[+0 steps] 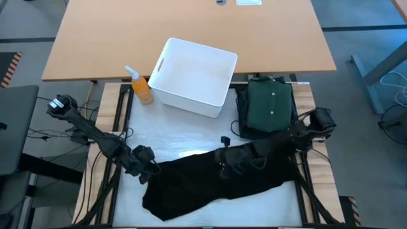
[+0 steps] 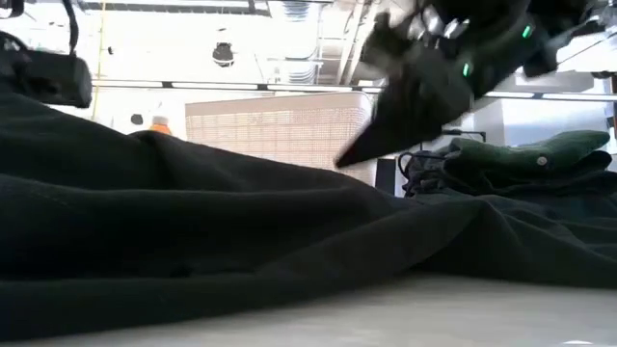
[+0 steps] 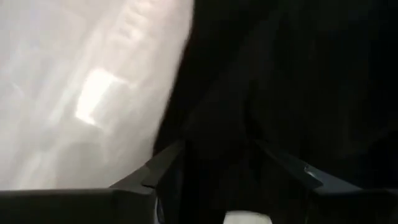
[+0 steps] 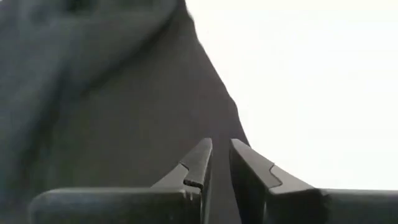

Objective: Fold laundry
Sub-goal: Fold the black shirt

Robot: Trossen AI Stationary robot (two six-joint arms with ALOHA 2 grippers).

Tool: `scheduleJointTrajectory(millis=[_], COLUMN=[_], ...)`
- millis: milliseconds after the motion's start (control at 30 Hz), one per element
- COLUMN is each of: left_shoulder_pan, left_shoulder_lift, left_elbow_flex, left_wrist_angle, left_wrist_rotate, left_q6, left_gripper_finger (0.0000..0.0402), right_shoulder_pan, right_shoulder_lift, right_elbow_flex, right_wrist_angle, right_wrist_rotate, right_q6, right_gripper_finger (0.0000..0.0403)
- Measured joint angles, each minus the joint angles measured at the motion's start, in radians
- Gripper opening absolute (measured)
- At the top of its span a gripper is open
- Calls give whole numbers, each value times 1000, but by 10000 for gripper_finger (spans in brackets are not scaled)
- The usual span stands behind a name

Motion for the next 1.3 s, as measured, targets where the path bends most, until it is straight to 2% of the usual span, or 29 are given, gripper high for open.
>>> scheduleJointTrajectory(millis=[100, 200, 400, 467, 633, 700, 900, 1033, 1200, 1300], left_shoulder_pan=[-3, -13, -14, -15, -14, -14, -14, -8, 52, 88], left_shoulder_lift=[5, 10, 9, 9, -13, -35, -108, -153, -202, -205], left_elbow_flex=[-39, -71, -85, -85, -52, -21, 87, 151, 162, 162], left_wrist_angle=[19, 19, 24, 28, 16, 0, -198, -392, -577, -632], left_wrist_rotate=[43, 48, 38, 14, -70, -97, -153, -206, -221, -226], left_q6=[-56, -94, -61, -49, 1, 30, 58, 55, -6, -46], left_gripper_finger=[154, 121, 13, 6, 1, 1, 0, 0, 0, 2], right_shoulder_pan=[-56, -91, -123, -123, -138, -150, -165, -160, -113, -77], right_shoulder_lift=[53, 115, 179, 185, 169, 169, 168, 167, 127, 70], right_elbow_flex=[-12, -12, -11, -11, -12, -12, -12, -12, -14, -13], right_wrist_angle=[11, 14, 71, 62, 0, -11, -14, 8, 45, 54], right_wrist_rotate=[-86, -88, -74, -27, 169, 201, 208, 127, 114, 149], right_q6=[1, -19, -20, -16, 3, 7, 22, -47, -118, -153], right_gripper_finger=[81, 81, 79, 68, 16, 13, 33, 26, 20, 22])
